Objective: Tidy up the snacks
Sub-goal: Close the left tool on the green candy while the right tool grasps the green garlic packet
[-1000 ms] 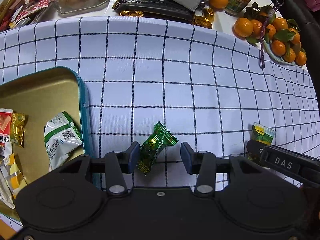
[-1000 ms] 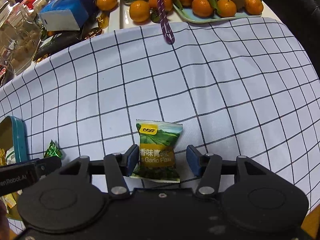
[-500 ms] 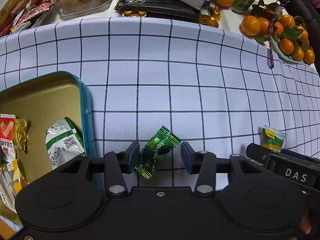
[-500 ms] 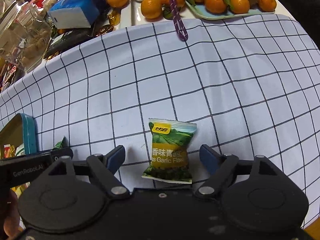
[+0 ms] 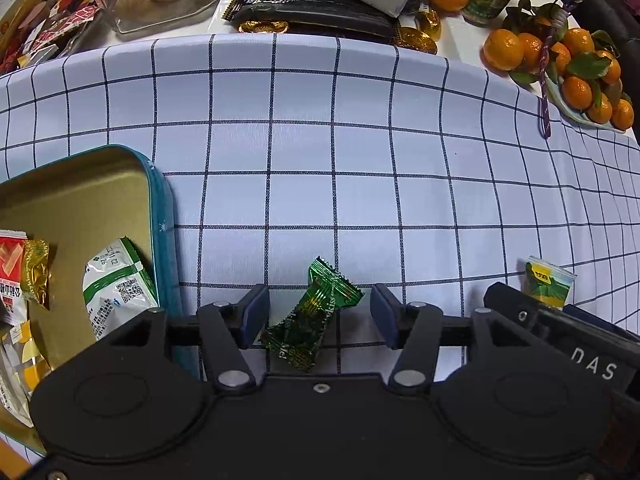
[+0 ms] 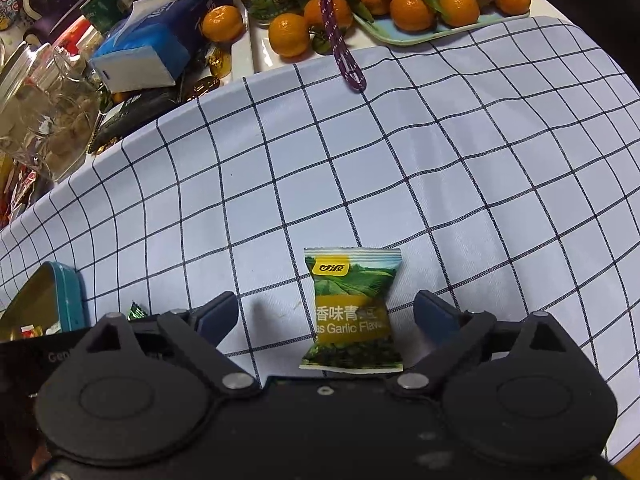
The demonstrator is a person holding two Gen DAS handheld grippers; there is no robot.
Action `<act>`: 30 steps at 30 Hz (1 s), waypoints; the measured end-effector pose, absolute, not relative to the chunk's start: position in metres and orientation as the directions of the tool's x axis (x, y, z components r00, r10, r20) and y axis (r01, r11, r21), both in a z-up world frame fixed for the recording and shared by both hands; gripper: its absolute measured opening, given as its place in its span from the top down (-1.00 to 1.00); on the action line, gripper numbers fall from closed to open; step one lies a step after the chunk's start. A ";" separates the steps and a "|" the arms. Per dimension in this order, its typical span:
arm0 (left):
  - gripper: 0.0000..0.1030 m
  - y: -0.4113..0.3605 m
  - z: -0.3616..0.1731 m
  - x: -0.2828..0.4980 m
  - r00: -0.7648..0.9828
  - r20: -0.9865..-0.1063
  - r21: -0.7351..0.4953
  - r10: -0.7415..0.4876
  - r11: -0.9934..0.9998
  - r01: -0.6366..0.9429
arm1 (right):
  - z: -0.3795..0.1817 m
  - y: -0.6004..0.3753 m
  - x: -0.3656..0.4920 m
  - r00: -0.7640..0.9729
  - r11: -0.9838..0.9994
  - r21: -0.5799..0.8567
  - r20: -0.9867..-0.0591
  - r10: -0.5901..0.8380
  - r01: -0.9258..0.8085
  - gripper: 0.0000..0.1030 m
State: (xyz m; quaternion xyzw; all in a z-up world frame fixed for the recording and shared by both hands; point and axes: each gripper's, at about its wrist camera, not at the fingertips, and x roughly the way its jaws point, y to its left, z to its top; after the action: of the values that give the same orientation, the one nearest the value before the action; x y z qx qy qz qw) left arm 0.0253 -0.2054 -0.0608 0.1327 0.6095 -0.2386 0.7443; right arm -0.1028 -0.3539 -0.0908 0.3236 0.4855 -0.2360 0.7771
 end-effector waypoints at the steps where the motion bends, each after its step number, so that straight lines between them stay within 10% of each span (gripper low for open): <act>1: -0.17 -0.205 -0.060 0.025 0.143 -0.970 -0.097 -0.196 0.855 0.509 | -0.091 -0.353 -0.102 0.416 0.681 0.270 -0.908 -0.056 0.680 -0.99; 17: -0.14 -0.194 -0.058 0.030 0.067 -0.967 -0.187 -0.246 0.863 0.470 | -0.086 -0.354 -0.108 0.398 0.693 0.238 -0.914 -0.078 0.681 -0.58; 30: -0.05 -0.200 -0.057 0.023 0.060 -0.970 -0.173 -0.237 0.840 0.514 | -0.082 -0.372 -0.121 0.368 0.625 0.263 -0.929 -0.043 0.735 0.25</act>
State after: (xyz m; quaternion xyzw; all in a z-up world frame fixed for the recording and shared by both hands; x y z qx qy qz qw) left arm 0.0226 -0.1996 -0.0572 0.1094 0.6340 -0.2607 0.7198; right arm -0.1215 -0.3720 -0.0825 0.3470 0.4990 -0.2590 0.7507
